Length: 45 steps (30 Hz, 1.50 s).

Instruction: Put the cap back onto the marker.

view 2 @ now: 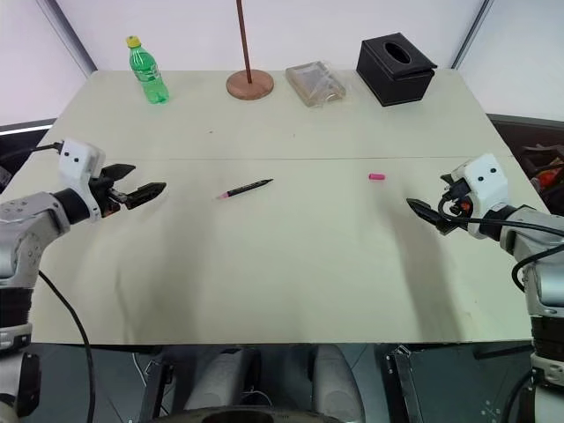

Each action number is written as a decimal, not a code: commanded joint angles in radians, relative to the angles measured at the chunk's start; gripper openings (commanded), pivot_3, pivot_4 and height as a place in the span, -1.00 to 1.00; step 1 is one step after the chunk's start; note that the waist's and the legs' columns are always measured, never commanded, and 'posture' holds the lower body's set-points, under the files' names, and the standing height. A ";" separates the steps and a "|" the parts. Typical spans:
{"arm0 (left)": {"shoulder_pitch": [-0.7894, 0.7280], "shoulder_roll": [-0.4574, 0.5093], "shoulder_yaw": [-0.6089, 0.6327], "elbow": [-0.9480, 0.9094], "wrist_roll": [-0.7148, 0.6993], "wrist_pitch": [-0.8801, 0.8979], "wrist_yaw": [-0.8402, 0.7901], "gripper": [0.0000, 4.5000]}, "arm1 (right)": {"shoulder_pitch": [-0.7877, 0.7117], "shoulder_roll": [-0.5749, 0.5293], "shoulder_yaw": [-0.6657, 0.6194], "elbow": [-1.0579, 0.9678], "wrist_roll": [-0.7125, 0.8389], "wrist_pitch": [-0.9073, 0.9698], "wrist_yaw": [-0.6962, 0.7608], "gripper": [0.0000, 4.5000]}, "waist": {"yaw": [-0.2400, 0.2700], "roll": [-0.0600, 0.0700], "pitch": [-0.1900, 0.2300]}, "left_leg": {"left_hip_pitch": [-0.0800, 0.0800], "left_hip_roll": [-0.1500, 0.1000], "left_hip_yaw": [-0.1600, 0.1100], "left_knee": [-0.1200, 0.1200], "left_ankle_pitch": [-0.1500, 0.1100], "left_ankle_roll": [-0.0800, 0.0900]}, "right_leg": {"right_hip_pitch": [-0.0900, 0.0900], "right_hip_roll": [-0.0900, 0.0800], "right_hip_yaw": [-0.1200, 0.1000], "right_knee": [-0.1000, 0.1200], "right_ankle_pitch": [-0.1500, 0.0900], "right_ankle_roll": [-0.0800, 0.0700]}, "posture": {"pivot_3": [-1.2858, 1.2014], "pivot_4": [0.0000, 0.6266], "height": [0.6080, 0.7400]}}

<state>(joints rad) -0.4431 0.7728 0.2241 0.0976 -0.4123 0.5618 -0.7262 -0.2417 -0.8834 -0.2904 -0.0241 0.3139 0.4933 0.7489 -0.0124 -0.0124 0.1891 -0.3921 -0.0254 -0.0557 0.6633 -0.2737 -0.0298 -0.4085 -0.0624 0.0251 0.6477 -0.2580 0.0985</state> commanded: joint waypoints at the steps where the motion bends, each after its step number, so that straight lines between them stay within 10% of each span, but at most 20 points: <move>1: -0.057 0.002 0.024 0.065 0.017 -0.103 -0.027 0.99 | -0.018 -0.011 -0.016 -0.035 -0.003 -0.020 -0.002 0.96 | 0.001 0.000 0.000 | 0.000 0.000 0.000 0.000 0.000 0.000 | 0.000 0.000 0.000 0.000 0.000 0.000 | 0.03 -0.52 1.00; 14: -0.532 -0.118 -0.251 0.853 0.215 -0.523 -0.528 0.99 | -0.161 -0.016 0.025 -0.126 0.219 0.160 0.177 0.96 | 0.000 0.000 0.000 | -0.001 -0.001 0.000 0.000 0.000 0.000 | 0.000 0.001 -0.001 0.000 0.000 0.000 | 0.03 -0.52 1.00; 26: -0.615 -0.357 -0.276 1.142 0.357 -0.754 -0.446 0.99 | -0.118 0.003 0.011 -0.261 0.245 0.202 0.102 0.96 | 0.001 -0.001 0.001 | -0.003 -0.001 0.000 0.001 0.000 0.001 | -0.002 0.000 -0.001 0.000 0.000 0.001 | 0.03 -0.52 1.00; 45: -0.664 -0.460 -0.289 1.233 0.486 -0.733 -0.240 0.99 | -0.058 0.010 -0.011 -0.324 0.257 0.210 0.022 0.96 | 0.003 -0.002 0.001 | -0.003 -0.002 -0.001 0.002 0.000 0.001 | -0.001 0.000 -0.001 0.001 0.000 0.001 | 0.03 -0.52 1.00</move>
<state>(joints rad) -1.0795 0.3124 -0.0566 1.3256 0.0486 -0.1837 -0.9857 -0.2992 -0.8773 -0.2636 -0.3002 0.5558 0.7097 0.7805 -0.0092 -0.0140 0.1899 -0.3951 -0.0276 -0.0567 0.6650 -0.2740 -0.0292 -0.4098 -0.0620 0.0239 0.6483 -0.2579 0.0994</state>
